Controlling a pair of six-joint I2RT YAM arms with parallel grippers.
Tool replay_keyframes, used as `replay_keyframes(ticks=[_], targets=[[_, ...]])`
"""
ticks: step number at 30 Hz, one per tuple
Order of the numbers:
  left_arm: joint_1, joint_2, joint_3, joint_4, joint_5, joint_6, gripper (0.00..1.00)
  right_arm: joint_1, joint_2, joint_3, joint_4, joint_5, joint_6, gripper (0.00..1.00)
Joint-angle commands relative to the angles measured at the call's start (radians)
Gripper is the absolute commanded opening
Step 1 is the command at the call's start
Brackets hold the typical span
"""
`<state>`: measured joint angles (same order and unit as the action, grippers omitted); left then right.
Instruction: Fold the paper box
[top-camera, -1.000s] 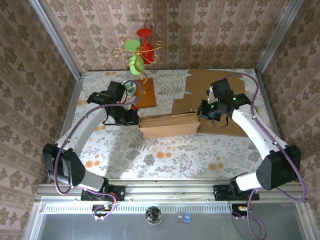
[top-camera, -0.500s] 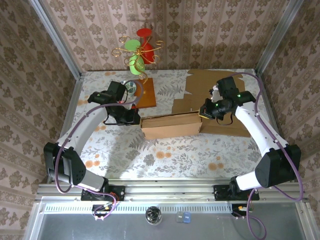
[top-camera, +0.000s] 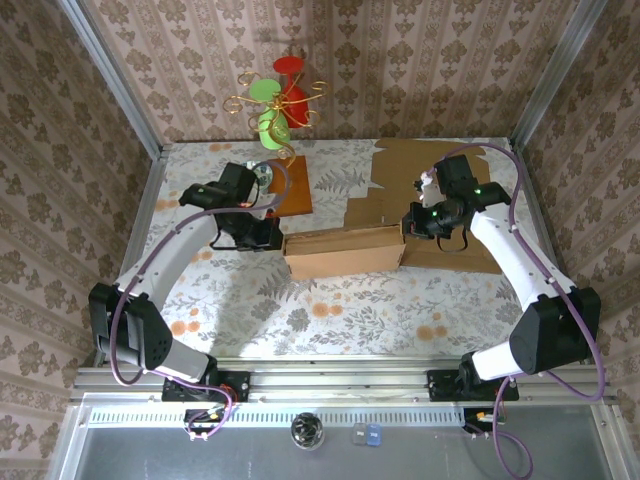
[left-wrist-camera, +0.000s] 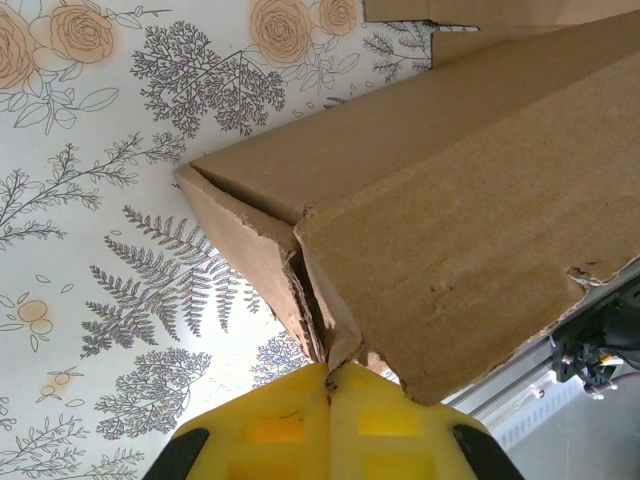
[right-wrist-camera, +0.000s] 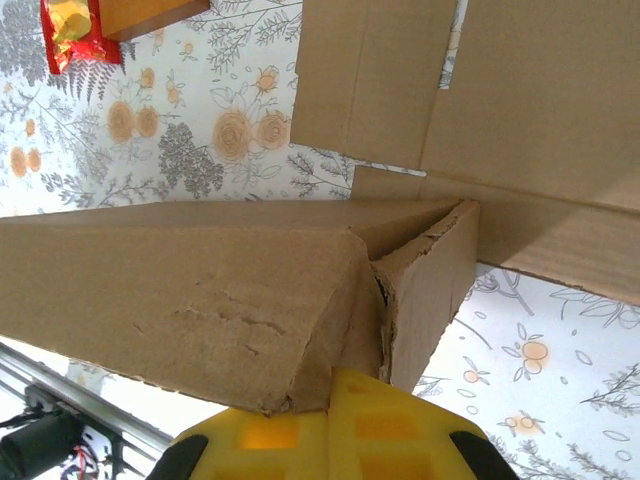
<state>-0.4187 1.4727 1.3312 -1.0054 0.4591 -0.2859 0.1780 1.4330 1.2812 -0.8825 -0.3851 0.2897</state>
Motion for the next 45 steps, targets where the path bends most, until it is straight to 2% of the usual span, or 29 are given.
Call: replay_keyframes(ticks=[1, 9, 13, 15, 17, 19, 23, 27, 30, 32, 36, 45], targets=[[-0.006, 0.0, -0.007, -0.02, -0.045, -0.029, 0.02, -0.007, -0.011, -0.032, -0.073, 0.101, -0.07, 0.0], [-0.02, -0.011, -0.031, 0.004, -0.062, -0.044, 0.01, 0.043, -0.027, -0.046, -0.069, 0.186, -0.101, 0.0], [-0.025, -0.021, -0.049, 0.017, -0.074, -0.051, 0.01, 0.062, -0.067, -0.072, -0.058, 0.201, -0.066, 0.0], [-0.026, -0.028, -0.05, 0.018, -0.08, -0.052, 0.01, 0.063, -0.112, -0.097, -0.034, 0.194, -0.015, 0.14], [-0.026, -0.032, -0.055, 0.02, -0.084, -0.054, 0.01, 0.061, -0.169, -0.13, -0.01, 0.184, 0.063, 0.29], [-0.029, -0.034, -0.056, 0.022, -0.086, -0.054, 0.01, 0.061, -0.226, -0.161, 0.017, 0.173, 0.162, 0.39], [-0.031, -0.032, -0.055, 0.024, -0.087, -0.056, 0.01, 0.053, -0.354, -0.25, 0.113, 0.147, 0.483, 0.57], [-0.031, -0.032, -0.052, 0.02, -0.089, -0.055, 0.01, 0.046, -0.454, -0.347, 0.273, 0.131, 0.863, 0.66], [-0.031, -0.033, -0.05, 0.019, -0.09, -0.052, 0.01, 0.046, -0.481, -0.424, 0.421, 0.123, 1.149, 0.69], [-0.031, -0.033, -0.05, 0.019, -0.09, -0.052, 0.01, 0.049, -0.491, -0.455, 0.503, 0.138, 1.282, 0.7], [-0.031, -0.032, -0.051, 0.024, -0.088, -0.057, 0.01, 0.048, -0.484, -0.465, 0.581, 0.189, 1.409, 0.75], [-0.031, -0.029, -0.044, 0.025, -0.087, -0.057, 0.01, 0.048, -0.387, -0.479, 0.609, 0.08, 1.442, 0.75]])
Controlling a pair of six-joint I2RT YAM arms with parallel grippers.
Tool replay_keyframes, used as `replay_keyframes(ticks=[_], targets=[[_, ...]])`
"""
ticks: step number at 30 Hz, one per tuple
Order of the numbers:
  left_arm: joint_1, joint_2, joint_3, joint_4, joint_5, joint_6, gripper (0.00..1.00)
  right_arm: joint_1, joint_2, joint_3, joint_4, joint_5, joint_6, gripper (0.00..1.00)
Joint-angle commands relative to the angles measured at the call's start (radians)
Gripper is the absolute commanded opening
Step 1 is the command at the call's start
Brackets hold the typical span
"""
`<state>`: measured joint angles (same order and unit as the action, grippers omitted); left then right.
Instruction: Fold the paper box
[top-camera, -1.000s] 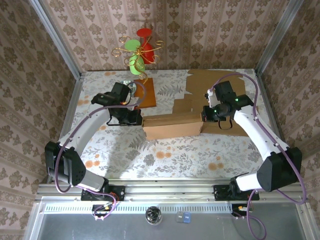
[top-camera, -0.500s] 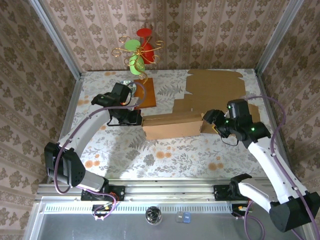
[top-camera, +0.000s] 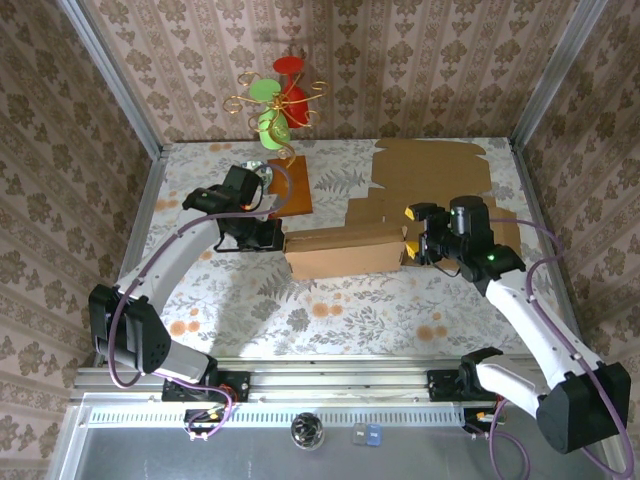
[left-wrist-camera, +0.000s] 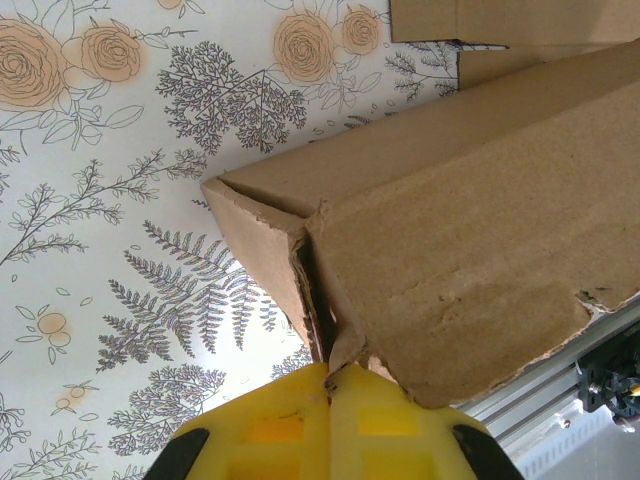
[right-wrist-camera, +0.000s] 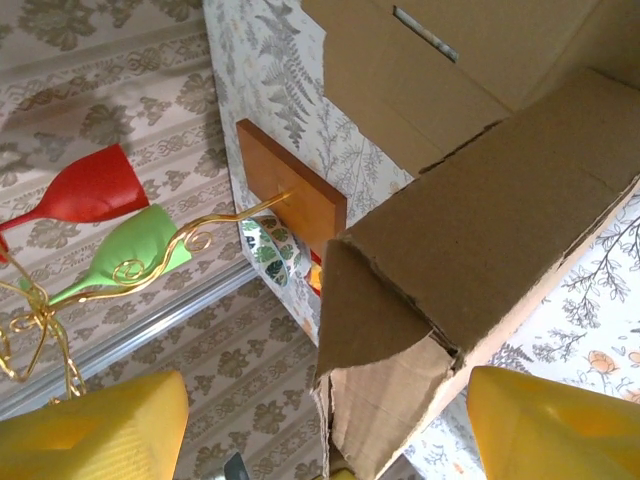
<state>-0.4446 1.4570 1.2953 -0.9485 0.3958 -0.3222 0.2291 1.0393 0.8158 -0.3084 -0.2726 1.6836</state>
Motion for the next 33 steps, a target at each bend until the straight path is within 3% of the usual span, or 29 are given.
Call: replay_keyframes(ticks=[1, 10, 19, 28, 33], targets=[[-0.005, -0.014, -0.008, -0.033, -0.025, -0.022, 0.01, -0.004, 0.01, -0.011, 0.026, -0.035, 0.044, 0.75], [-0.006, -0.006, 0.001, -0.031, -0.024, -0.023, 0.01, -0.002, 0.048, -0.013, 0.009, -0.057, -0.03, 0.67], [-0.005, -0.012, 0.005, -0.037, -0.026, -0.028, 0.03, -0.003, 0.078, -0.009, -0.013, -0.057, -0.105, 0.5], [-0.006, -0.056, 0.003, -0.021, 0.019, -0.082, 0.23, -0.004, 0.076, -0.043, -0.048, -0.028, -0.152, 0.45], [0.01, -0.113, -0.023, 0.023, 0.082, -0.154, 0.25, -0.004, 0.088, -0.048, -0.051, -0.024, -0.167, 0.43]])
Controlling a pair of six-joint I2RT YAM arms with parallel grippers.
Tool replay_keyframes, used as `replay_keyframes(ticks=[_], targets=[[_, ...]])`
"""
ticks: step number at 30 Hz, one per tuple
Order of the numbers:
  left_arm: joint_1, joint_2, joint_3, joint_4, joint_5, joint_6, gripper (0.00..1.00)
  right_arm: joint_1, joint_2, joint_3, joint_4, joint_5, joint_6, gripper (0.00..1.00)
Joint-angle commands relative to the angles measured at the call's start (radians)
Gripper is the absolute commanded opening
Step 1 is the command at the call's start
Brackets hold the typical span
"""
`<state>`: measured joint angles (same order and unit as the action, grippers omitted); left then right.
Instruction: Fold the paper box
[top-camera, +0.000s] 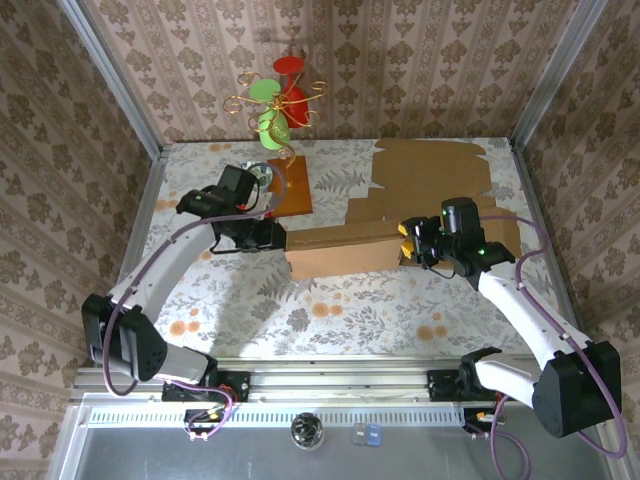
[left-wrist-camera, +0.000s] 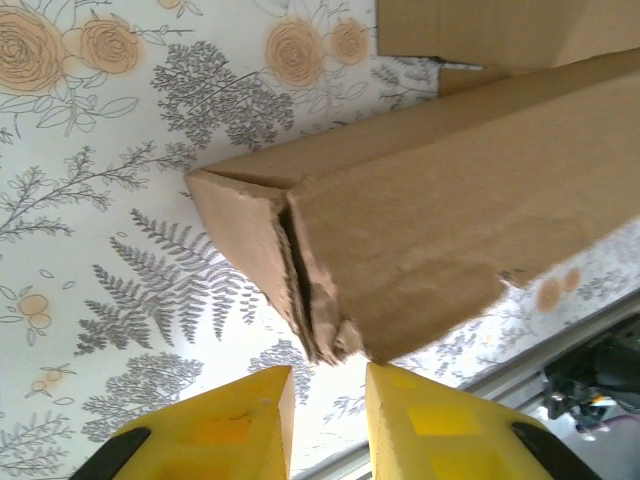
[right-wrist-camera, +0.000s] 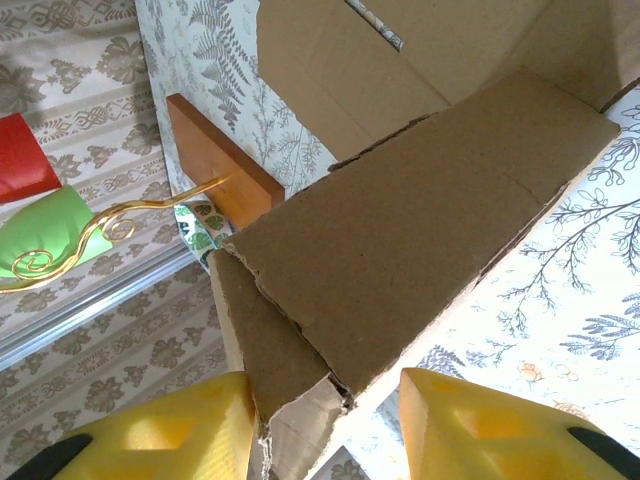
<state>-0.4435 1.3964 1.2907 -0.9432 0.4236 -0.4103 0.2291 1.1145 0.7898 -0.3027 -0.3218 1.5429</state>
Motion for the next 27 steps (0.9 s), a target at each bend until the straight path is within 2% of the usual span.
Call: replay_keyframes(ticks=[1, 7, 15, 27], targets=[[0.012, -0.067, -0.027, 0.03, 0.067, -0.086, 0.26, -0.002, 0.014, -0.023, -0.055, 0.026, -0.028, 0.42], [0.042, -0.136, -0.092, 0.114, 0.099, -0.193, 0.32, -0.003, 0.02, -0.028, -0.075, 0.035, -0.045, 0.39], [0.063, -0.126, -0.175, 0.276, 0.164, -0.297, 0.35, -0.003, 0.034, -0.031, -0.102, 0.035, -0.055, 0.38], [0.069, -0.084, -0.213, 0.257, 0.121, -0.256, 0.35, -0.002, 0.04, -0.037, -0.108, 0.037, -0.055, 0.38]])
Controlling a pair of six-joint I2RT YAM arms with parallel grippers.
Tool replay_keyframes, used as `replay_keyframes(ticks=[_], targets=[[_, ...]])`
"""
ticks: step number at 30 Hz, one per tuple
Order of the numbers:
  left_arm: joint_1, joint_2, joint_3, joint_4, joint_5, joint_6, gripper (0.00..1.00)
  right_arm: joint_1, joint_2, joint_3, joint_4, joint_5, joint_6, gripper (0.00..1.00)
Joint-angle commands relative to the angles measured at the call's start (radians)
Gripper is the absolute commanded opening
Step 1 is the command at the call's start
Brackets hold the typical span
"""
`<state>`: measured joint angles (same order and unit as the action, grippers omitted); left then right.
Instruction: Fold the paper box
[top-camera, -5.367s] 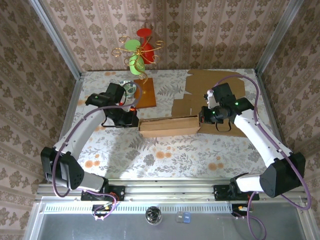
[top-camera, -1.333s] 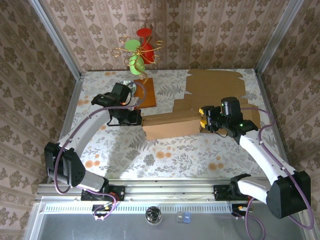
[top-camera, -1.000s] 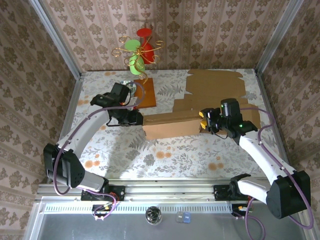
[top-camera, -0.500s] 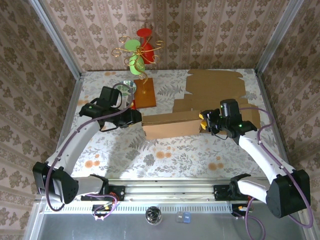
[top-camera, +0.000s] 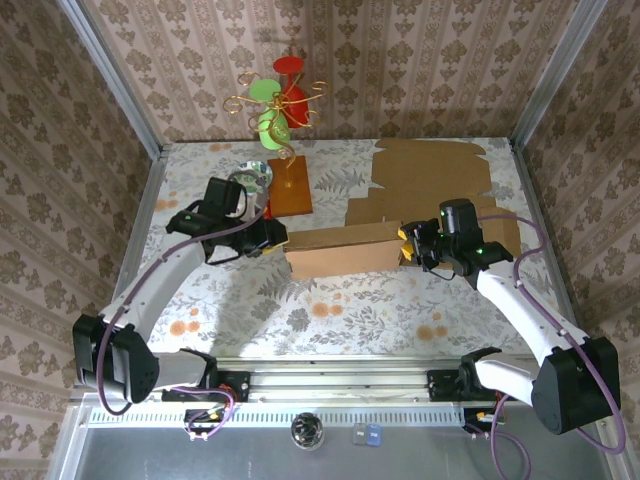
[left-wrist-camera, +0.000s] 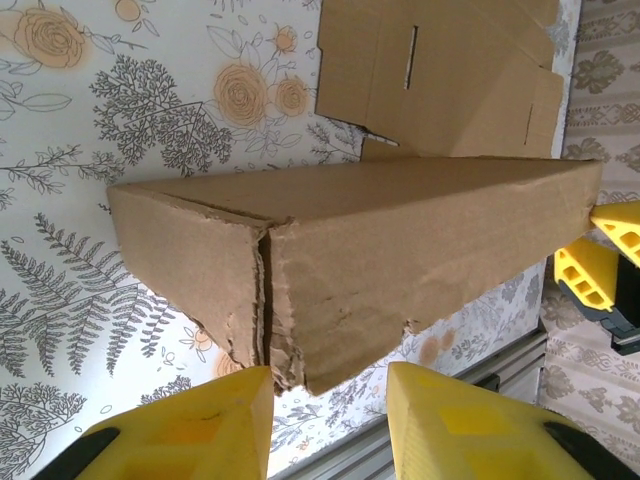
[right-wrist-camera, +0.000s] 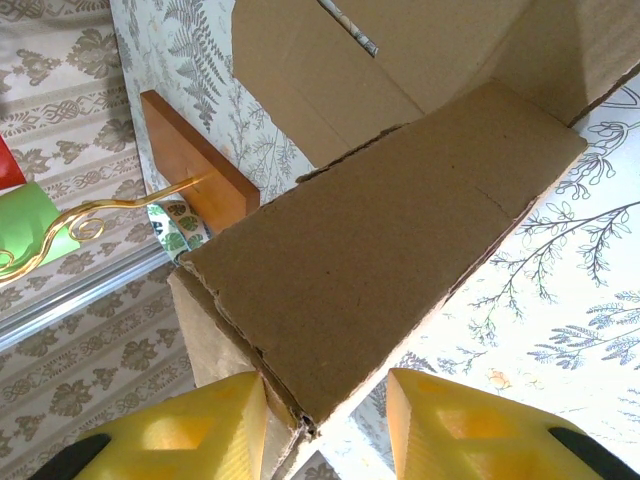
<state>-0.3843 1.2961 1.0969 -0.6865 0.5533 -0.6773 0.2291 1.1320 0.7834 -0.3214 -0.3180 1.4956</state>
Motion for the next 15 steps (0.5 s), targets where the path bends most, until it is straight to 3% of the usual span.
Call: replay_keyframes(ticks=[1, 15], targets=[[0.01, 0.019, -0.024, -0.002, -0.013, 0.018, 0.35, -0.003, 0.024, -0.029, -0.092, 0.033, -0.007, 0.38], [-0.027, 0.069, -0.054, -0.051, -0.081, 0.112, 0.31, -0.003, 0.053, 0.002, -0.211, 0.042, -0.043, 0.37]])
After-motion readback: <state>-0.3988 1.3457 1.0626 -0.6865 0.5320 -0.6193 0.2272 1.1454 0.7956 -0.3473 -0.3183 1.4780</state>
